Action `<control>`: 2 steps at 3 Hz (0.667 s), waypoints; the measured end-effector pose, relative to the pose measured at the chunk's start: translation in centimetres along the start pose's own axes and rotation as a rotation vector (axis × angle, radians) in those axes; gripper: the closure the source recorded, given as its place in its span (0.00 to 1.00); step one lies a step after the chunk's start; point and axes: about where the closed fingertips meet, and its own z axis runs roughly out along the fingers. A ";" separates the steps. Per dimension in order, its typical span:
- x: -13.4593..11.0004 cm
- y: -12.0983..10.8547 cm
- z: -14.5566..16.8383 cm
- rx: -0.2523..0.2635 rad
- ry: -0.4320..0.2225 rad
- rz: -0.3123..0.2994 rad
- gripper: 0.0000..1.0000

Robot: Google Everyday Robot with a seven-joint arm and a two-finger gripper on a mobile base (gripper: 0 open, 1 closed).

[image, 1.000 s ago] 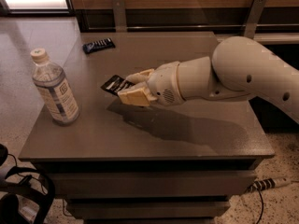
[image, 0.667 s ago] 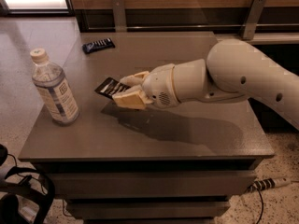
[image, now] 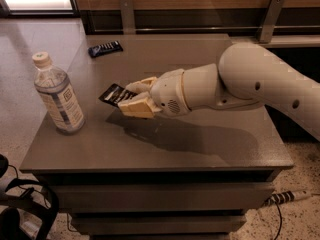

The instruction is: Move rxbar chocolate near blue plastic bottle

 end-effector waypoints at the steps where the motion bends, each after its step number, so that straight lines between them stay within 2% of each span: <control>1: -0.1 0.1 0.1 -0.003 0.001 -0.003 0.36; 2: -0.3 0.3 0.3 -0.007 0.002 -0.006 0.05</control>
Offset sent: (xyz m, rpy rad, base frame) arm -0.0008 0.0015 0.0004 -0.0008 -0.0008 0.0028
